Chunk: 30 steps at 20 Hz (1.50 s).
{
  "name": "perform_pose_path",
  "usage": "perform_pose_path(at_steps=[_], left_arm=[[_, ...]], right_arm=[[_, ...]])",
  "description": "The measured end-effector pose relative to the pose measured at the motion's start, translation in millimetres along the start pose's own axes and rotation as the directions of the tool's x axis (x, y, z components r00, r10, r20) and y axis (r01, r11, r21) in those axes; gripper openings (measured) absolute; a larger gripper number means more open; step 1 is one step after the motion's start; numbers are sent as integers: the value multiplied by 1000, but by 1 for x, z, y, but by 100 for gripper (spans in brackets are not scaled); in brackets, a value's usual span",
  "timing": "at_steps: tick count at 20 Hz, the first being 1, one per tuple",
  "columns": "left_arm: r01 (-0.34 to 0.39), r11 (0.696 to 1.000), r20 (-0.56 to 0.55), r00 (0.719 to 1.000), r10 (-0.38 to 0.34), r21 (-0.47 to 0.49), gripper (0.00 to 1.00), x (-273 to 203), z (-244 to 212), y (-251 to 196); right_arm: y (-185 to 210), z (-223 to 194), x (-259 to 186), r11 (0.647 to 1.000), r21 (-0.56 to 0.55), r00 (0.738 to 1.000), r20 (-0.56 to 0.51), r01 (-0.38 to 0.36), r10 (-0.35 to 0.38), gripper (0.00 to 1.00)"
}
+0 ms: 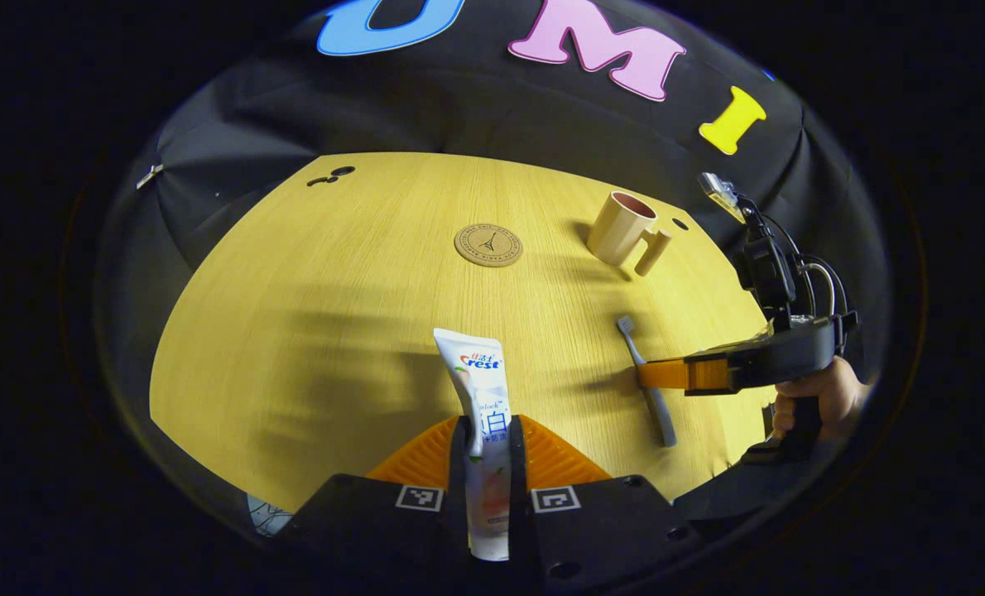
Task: Put the toothbrush and toothpaste on the desktop into the cup, then pick up the cup and place it on the coaster on the desktop.
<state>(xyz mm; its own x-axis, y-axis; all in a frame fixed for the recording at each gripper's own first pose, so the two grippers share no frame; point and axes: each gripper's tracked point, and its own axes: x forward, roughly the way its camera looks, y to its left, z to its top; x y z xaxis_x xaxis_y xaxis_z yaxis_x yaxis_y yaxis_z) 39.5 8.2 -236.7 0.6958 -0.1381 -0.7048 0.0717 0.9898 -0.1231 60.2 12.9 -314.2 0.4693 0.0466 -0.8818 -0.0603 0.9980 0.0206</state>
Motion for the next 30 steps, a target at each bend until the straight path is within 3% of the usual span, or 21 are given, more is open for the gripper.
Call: perform_pose_path(at_steps=[4, 5, 7, 12, 14, 19, 23, 30], left_arm=[[2, 1000, 40, 999, -2, 5, 24, -2, 19, -6], [5, 1000, 52, 999, -5, 3, 19, -2, 25, -9], [11, 1000, 82, 997, -11, -1, 25, -3, 40, -16], [62, 998, 169, 984, -62, 8, 24, 1, 92, -52], [89, 996, 214, 973, -91, 17, 19, 4, 121, -71], [163, 986, 330, 929, -169, 47, 24, 12, 198, -118], [198, 975, 432, 874, -224, 104, 24, 24, 259, -154], [257, 951, 520, 796, -309, 172, 24, 66, 317, -208]], right_arm=[[-19, 18, -22, 1000, -6, 998, 55, -1, 2, 7], [-22, 21, -26, 1000, -6, 998, 66, -9, 10, 7], [-30, 25, -35, 1000, 0, 996, 85, -28, 28, 7], [-52, 30, -54, 997, 38, 991, 117, -72, 67, 7], [-62, 36, -58, 996, 38, 988, 137, -78, 72, 7], [-86, 47, -74, 993, 49, 980, 174, -105, 95, 7], [-104, 59, -83, 988, 72, 972, 206, -134, 117, 7], [-120, 81, -84, 976, 102, 951, 264, -191, 159, 7]])
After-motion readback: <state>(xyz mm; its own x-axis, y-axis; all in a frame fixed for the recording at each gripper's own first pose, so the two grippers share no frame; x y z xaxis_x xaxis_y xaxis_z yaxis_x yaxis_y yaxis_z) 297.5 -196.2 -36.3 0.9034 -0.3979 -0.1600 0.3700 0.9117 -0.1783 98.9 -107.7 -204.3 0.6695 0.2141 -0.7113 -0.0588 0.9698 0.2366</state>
